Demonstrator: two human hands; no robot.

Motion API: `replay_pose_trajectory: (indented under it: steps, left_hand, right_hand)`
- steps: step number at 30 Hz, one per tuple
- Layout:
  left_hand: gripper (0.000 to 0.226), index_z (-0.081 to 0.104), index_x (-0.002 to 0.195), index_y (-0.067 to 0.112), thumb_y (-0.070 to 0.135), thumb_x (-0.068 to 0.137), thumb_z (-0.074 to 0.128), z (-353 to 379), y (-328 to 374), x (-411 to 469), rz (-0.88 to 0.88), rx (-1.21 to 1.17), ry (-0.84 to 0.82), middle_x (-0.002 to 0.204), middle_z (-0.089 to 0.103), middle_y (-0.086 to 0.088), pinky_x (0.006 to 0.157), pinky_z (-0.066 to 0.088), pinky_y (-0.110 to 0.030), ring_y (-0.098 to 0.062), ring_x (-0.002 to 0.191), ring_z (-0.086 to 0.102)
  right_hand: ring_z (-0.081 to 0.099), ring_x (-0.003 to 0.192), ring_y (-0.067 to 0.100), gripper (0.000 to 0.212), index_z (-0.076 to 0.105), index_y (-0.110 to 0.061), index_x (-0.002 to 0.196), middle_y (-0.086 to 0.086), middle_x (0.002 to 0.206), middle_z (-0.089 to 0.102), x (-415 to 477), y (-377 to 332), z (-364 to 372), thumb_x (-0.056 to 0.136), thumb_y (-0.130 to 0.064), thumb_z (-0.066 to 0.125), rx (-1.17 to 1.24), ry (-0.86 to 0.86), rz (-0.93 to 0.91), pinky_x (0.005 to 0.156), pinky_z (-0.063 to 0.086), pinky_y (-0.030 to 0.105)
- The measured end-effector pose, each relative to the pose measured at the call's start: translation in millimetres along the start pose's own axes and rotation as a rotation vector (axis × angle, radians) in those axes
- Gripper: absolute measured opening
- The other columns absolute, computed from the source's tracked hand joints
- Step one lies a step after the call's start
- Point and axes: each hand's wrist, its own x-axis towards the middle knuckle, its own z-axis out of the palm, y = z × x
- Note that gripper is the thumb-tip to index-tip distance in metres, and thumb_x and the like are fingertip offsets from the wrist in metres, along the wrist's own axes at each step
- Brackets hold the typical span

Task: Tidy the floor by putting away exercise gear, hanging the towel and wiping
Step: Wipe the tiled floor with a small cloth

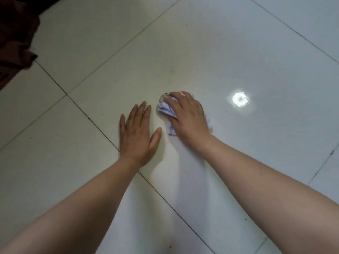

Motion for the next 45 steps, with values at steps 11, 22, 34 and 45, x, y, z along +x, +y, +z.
replay_pose_trajectory:
  steps: [11,22,34,45]
  left_hand:
    - [0.067,0.021,0.147,0.018,0.049,0.088,0.019,0,1,0,-0.011,0.021,-0.002,0.157,0.016,0.0,0.115,0.002,-0.042,-0.016,0.144,0.011]
    - [0.063,0.02,0.146,0.014,0.043,0.09,0.023,-20,29,-1,0.071,-0.025,-0.032,0.156,0.013,-0.006,0.116,0.004,-0.049,-0.023,0.143,0.008]
    - [0.065,0.019,0.148,0.022,0.053,0.091,0.016,6,194,-33,0.764,0.108,-0.318,0.157,0.009,-0.001,0.115,0.009,-0.053,-0.022,0.145,0.01]
    - [0.067,0.013,0.149,0.021,0.054,0.091,0.013,36,255,-52,1.067,0.319,-0.44,0.157,0.009,-0.006,0.113,0.015,-0.057,-0.027,0.144,0.009]
  right_hand:
    - [0.049,0.118,0.03,0.051,0.061,-0.015,0.117,0.006,0.125,0.057,13,-2,3,0.067,-0.023,0.065,0.032,0.095,0.098,0.087,0.036,0.037]
    - [0.051,0.117,0.029,0.054,0.061,-0.017,0.117,0.001,0.125,0.058,-113,94,-66,0.069,-0.03,0.04,-0.039,0.253,0.368,0.087,0.042,0.039]
    - [0.044,0.122,0.026,0.051,0.054,-0.02,0.121,0.001,0.131,0.052,-287,137,-86,0.07,-0.019,0.057,-0.128,0.205,0.541,0.091,0.045,0.038]
    - [0.048,0.12,0.026,0.045,0.051,-0.022,0.12,0.001,0.129,0.053,-384,140,-92,0.075,-0.026,0.047,-0.163,0.239,0.619,0.092,0.045,0.036]
